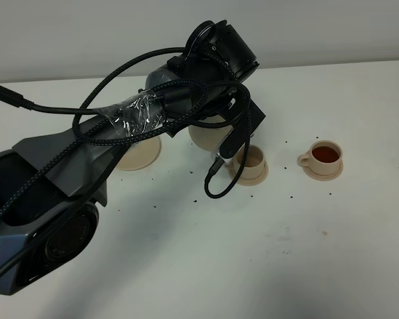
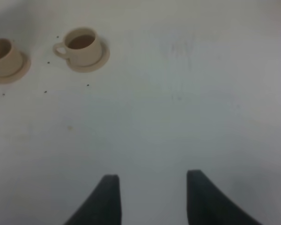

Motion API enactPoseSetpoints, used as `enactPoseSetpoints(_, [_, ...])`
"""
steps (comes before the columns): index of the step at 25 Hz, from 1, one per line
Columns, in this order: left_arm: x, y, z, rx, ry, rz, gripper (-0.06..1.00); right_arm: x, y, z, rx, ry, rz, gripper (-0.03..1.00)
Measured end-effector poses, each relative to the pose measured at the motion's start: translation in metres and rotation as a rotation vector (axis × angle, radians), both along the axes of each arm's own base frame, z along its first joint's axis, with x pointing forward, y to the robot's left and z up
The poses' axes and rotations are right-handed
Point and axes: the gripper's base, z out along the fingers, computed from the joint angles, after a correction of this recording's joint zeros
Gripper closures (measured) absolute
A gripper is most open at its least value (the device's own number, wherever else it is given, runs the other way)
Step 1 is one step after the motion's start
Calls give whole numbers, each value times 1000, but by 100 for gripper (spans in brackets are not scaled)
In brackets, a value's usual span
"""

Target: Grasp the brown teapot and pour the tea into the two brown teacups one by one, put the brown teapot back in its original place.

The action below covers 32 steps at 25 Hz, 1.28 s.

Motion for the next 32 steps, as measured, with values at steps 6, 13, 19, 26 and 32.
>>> enactPoseSetpoints(6, [1,-1,0,-6,-10,-17,82,0,0,0,0,0,0,63])
enactPoseSetpoints(13, [1,-2,1,2,-12,-43,82,0,0,0,0,0,0,63])
enactPoseSetpoints(19, [2,-3,1,-4,-21,-54,82,0,0,0,0,0,0,63])
enactPoseSetpoints(26, [2,-4,1,-1,-21,-64,82,0,0,0,0,0,0,63])
enactPoseSetpoints(32, [0,-10,3,30,-46,-110,82,0,0,0,0,0,0,63])
